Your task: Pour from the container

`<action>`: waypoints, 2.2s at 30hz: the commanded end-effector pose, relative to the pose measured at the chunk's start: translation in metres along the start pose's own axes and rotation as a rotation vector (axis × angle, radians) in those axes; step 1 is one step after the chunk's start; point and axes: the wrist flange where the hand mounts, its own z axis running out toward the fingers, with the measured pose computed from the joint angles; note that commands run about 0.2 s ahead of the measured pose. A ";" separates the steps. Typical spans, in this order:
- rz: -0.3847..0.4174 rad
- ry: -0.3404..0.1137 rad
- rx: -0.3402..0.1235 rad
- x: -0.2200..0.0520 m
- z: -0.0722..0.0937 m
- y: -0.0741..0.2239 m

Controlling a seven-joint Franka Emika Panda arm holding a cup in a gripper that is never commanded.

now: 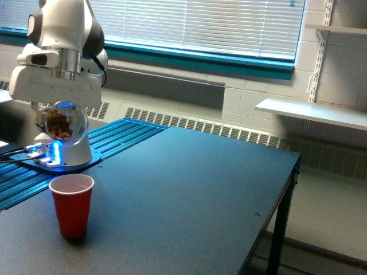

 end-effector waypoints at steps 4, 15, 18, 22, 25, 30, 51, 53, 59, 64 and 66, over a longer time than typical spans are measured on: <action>0.001 -0.021 -0.052 -0.010 0.011 -0.004; 0.014 -0.040 -0.104 -0.015 0.020 0.002; 0.017 -0.045 -0.112 -0.015 0.021 0.002; 0.012 -0.046 -0.123 -0.015 0.021 0.000; 0.010 -0.048 -0.126 -0.015 0.022 -0.003; 0.001 -0.051 -0.134 -0.015 0.023 -0.008; -0.014 -0.038 -0.215 -0.011 0.025 -0.016; -0.015 -0.039 -0.221 -0.011 0.025 -0.017; -0.016 -0.043 -0.227 -0.015 0.029 -0.016; -0.028 -0.042 -0.237 -0.013 0.028 -0.019; -0.028 -0.045 -0.239 -0.013 0.028 -0.020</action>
